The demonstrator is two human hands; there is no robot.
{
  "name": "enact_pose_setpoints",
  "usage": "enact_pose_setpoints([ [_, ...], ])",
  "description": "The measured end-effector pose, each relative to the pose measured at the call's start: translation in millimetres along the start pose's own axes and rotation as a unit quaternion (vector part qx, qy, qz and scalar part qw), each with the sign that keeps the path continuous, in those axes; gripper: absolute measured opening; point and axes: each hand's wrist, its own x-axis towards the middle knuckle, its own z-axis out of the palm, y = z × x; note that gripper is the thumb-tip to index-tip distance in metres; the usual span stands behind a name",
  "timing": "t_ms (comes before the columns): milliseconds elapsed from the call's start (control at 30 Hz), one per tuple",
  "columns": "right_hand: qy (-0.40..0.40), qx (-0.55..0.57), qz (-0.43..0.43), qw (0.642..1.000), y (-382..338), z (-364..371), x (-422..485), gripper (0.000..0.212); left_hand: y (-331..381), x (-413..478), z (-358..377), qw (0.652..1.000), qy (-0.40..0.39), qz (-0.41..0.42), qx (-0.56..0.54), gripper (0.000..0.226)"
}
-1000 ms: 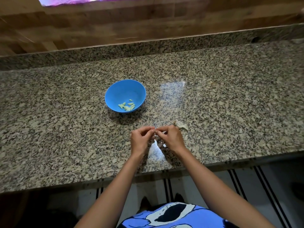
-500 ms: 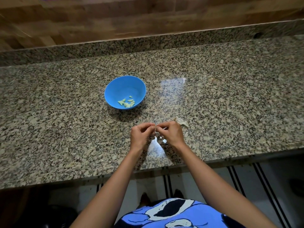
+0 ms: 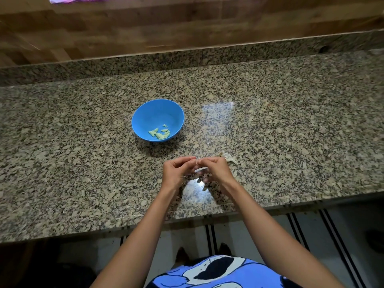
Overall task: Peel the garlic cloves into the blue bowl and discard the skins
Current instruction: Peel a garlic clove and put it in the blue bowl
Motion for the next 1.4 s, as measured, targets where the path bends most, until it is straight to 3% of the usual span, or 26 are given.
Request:
enact_pose_setpoints([
  [133, -0.035, 0.056, 0.049, 0.997, -1, -4, 3, 0.025, 7, -1, -2, 0.998, -0.048, 0.031, 0.017, 0.017],
  [300, -0.042, 0.058, 0.056, 0.996, -1, -9, 3, 0.015, 9, -1, -3, 0.997, -0.064, 0.037, 0.028, 0.019],
  [633, 0.039, -0.068, -0.072, 0.994, -2, -2, 3, 0.007, 8, 4, -2, 0.995, -0.052, 0.036, 0.073, 0.020],
  [767, 0.032, -0.062, -0.090, 0.994, 0, 0, 3, 0.011, 11, 8, -6, 0.998, -0.055, -0.002, 0.034, 0.015],
  [933, 0.043, -0.039, -0.070, 0.996, -2, 1, 4, 0.008, 11, 8, -5, 0.998, -0.037, -0.030, -0.034, 0.021],
  [1167, -0.003, 0.036, 0.021, 0.999, -3, 4, -2, 0.014, 7, 7, -1, 0.999, 0.014, -0.010, -0.032, 0.021],
  [1300, 0.031, -0.038, -0.036, 0.998, 1, 7, -2, 0.006, 2, 5, 3, 0.999, 0.033, 0.017, 0.020, 0.021],
  [1400, 0.063, -0.166, -0.098, 0.979, 6, 11, 1, 0.007, -1, 6, 4, 0.997, 0.053, 0.036, 0.051, 0.023],
])
